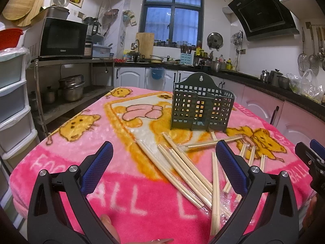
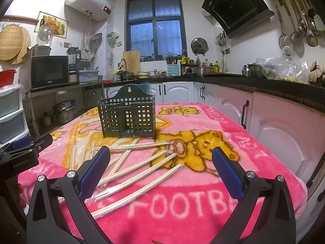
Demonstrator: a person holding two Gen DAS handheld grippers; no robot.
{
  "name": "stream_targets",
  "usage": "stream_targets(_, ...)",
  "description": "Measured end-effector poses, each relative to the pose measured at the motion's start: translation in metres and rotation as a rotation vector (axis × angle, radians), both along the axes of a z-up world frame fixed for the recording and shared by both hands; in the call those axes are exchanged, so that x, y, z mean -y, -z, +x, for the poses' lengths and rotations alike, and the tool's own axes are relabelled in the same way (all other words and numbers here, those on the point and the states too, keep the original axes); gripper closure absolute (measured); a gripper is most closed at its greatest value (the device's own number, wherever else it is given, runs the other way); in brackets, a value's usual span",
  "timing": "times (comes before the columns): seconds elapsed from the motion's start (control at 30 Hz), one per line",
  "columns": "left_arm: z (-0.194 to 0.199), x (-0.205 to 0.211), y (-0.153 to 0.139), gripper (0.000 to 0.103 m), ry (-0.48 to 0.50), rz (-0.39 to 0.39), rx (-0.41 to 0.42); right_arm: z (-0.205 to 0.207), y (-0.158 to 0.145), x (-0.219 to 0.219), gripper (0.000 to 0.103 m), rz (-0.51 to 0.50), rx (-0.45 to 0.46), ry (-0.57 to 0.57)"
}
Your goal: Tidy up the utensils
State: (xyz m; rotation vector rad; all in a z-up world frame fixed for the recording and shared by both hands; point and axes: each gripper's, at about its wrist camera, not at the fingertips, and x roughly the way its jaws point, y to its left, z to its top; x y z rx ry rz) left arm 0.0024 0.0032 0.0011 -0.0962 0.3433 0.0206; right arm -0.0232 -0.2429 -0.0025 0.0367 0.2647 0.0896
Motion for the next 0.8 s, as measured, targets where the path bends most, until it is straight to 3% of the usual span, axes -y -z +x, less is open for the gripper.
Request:
stream_targets(0.6,0.006,-0.022,0.002,0.01,-0.022,-0.051,-0.018,0.016,0.0,-0.022,0.006,-0.055,-0.063,-0.095)
stream_targets(0.8,0.015,-0.032,0.003,0.01,-0.036,-0.076,-0.065,0.032,-0.002,-0.031,0.006,-0.08,-0.111,-0.139)
